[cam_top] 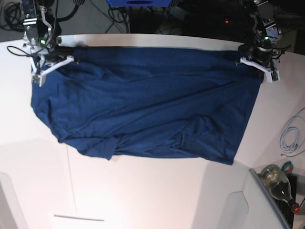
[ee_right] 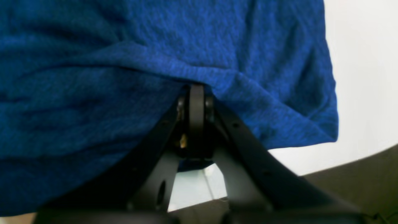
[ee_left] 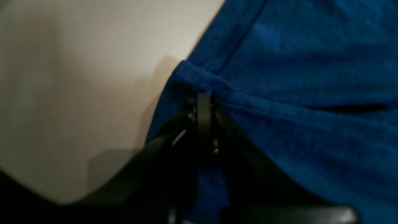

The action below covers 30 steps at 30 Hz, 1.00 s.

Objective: Layout the t-shirt on the table in an organized manner, then fold the t-shirt properly
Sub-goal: 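Pull the shirt corner with the right gripper toward the collar edge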

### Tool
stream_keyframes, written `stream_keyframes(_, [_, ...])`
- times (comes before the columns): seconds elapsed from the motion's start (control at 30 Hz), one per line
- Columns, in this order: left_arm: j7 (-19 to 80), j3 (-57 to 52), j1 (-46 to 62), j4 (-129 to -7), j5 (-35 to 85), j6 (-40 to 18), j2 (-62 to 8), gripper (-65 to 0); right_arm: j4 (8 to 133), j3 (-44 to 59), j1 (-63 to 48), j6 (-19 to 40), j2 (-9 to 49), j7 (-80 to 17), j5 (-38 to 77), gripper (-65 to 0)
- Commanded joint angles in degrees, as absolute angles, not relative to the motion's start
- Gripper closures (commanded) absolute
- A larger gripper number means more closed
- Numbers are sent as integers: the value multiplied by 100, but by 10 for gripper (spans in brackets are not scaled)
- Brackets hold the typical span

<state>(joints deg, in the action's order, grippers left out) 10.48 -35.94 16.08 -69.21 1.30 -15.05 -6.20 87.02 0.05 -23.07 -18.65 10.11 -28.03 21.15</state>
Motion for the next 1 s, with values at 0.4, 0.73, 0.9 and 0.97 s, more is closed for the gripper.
stream_keyframes(0.4, [1279, -3626, 1895, -7495, 31, -1464, -629, 0, 8919, 251, -2563, -2097, 1059, -3037, 2132, 0])
stream_keyframes(0.73, [1305, -3609, 1877, -8004, 40, -1464, -620, 0, 9191, 374, -2598, -2097, 1042, -3169, 2132, 0])
stream_keyframes(0.9, [1314, -3653, 1877, -8321, 40, -1464, -620, 0, 9982, 356, -2598, -2070, 1033, -3196, 2132, 0])
stream_keyframes(0.97, [1314, -3653, 1851, -8374, 40, -1464, -637, 0, 10158, 356, -2352, -2044, 1059, -3178, 2132, -2])
